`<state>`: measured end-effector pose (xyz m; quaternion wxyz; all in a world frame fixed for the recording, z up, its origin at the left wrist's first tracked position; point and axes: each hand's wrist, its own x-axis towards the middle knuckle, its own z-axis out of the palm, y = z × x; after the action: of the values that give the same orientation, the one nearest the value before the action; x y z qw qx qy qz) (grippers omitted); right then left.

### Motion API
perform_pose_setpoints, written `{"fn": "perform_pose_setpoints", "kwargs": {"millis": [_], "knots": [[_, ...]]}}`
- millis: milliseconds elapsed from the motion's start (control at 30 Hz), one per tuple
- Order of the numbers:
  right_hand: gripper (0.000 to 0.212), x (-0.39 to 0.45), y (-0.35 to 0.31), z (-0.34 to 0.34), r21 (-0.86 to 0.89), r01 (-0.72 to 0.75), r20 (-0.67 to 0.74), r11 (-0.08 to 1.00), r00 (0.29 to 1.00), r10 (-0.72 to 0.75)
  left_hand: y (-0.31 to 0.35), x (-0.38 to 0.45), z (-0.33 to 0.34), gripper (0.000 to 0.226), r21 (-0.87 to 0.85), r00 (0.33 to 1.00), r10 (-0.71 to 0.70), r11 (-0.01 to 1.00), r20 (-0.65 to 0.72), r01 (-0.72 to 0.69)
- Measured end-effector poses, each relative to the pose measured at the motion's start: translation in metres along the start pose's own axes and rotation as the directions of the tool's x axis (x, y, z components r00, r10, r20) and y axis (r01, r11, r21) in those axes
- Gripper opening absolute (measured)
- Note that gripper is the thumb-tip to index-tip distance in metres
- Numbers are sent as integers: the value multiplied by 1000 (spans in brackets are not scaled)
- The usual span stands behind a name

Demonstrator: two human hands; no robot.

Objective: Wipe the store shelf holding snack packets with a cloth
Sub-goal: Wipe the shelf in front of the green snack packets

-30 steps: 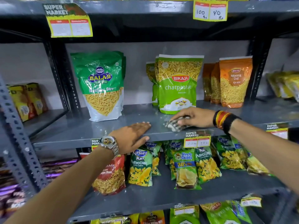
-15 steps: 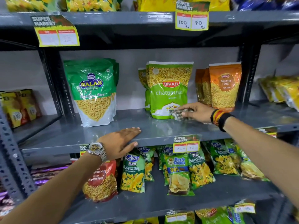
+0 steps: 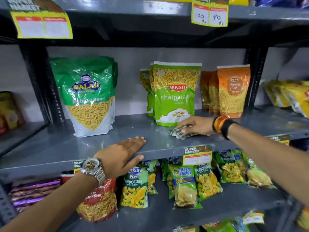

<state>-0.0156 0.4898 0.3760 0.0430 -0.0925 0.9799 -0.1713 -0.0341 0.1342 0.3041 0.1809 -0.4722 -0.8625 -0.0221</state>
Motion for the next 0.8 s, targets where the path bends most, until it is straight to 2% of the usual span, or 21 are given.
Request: {"fn": "perform_pose_setpoints", "kwargs": {"millis": [67,200,267,367,467,600,700,800], "knots": [[30,-18,-1,-12,42,-4,34,999,999,3,2,0,0,64,-3,1000,-10,1000,-12,10],[34,-10,19,-20,60,-86,-177,994,980,96,20,19,-4,70,-1,999,-37,999,20,37],[33,4,26,-12,37,-107,-204,994,973,112,35,35,-3,73,5,998,-33,999,45,33],[34,13,25,1,-8,-84,-188,996,979,81,52,56,4,79,33,997,-40,999,70,37],[35,-11,17,10,5,15,-135,1000,991,-14,58,60,10,81,46,996,-62,997,60,59],[33,-63,7,0,48,148,39,988,988,-150,60,58,12,89,40,996,-81,996,44,79],[33,-52,21,-14,109,130,-120,986,986,-116,63,59,9,84,39,994,-96,995,50,94],[31,-31,43,-1,29,31,-214,999,976,-24,67,59,6,71,28,995,-91,996,47,90]]}}
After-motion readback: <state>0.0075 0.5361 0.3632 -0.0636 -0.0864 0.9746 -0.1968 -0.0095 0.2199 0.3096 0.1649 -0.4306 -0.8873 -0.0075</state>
